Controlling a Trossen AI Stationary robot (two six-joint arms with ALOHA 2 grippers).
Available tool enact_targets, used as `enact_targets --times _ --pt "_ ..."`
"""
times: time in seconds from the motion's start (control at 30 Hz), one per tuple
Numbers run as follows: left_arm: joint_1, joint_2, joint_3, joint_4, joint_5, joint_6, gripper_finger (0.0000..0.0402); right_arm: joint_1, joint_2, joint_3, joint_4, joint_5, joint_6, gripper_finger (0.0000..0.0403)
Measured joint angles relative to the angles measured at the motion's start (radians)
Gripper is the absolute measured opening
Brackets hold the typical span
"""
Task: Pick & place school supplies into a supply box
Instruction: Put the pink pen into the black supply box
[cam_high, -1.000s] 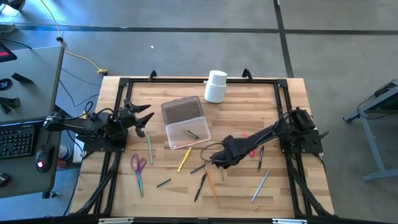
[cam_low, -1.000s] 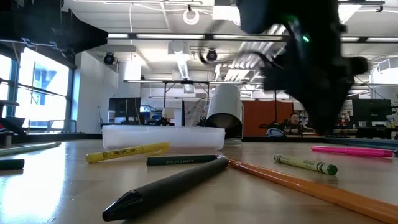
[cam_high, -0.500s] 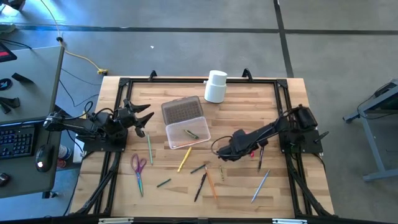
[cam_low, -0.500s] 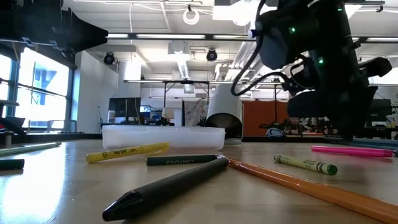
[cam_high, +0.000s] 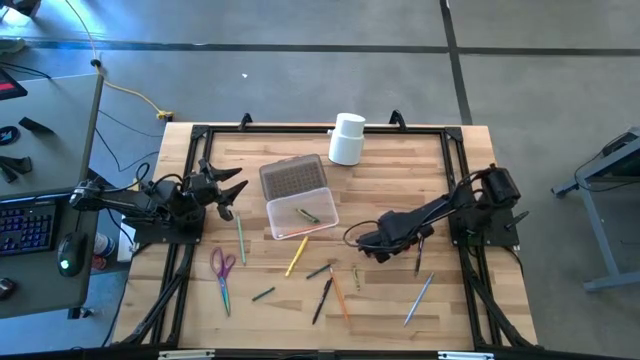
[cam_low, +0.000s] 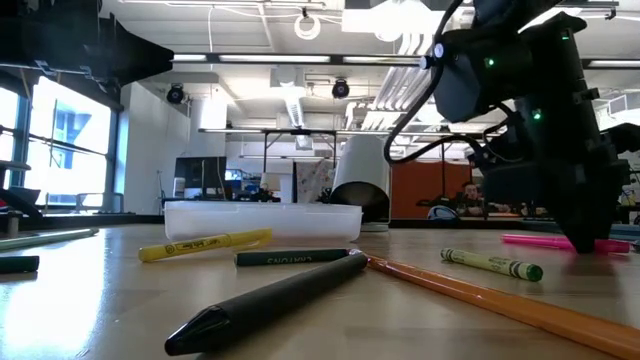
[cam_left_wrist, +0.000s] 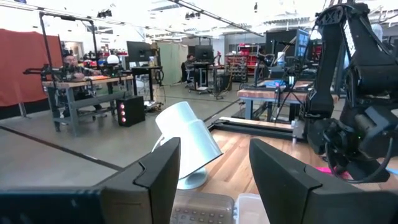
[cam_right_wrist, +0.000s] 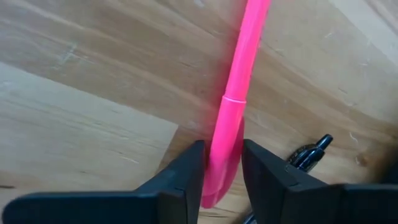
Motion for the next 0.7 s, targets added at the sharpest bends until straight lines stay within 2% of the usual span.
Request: enact_targets --times 0.13,0.23,0.3,0.33,0.47,0.6,0.63,0.7 --pt "0.0 0.0 0.0 0.01 0.0 0.0 0.0225 -0.005 -0.002 0.008 -0.003 0.03 -0.005 0.0081" --pt "0.0 0.0 0.0 0.013 0.0 0.0 0.0225 -0.002 -0.018 0.031 -0.014 0.088 -0.005 0.0048" --pt "0.0 0.0 0.0 0.019 0.0 0.0 0.0225 -0.005 -0.026 0.05 0.019 0.212 -0.003 0.0021" --pt "0.0 0.0 0.0 0.024 0.0 0.0 0.0225 -0.012 -0.03 0.062 0.029 0.241 -0.003 0.0013" --pt "0.0 0.0 0.0 0.036 -0.001 0.002 0.0225 -0.009 -0.055 0.134 0.044 0.388 -0.032 0.0021" --pt "0.0 0.0 0.0 0.045 -0.001 0.002 0.0225 -0.025 -0.062 0.228 0.137 0.55 -0.188 0.002" --pt "0.0 0.0 0.0 0.045 -0.001 0.002 0.0225 -0.036 -0.063 0.249 0.206 0.595 -0.261 0.0016" --pt "0.0 0.0 0.0 0.05 -0.001 0.003 0.0225 -0.066 -0.063 0.281 0.405 0.591 -0.478 0.0008"
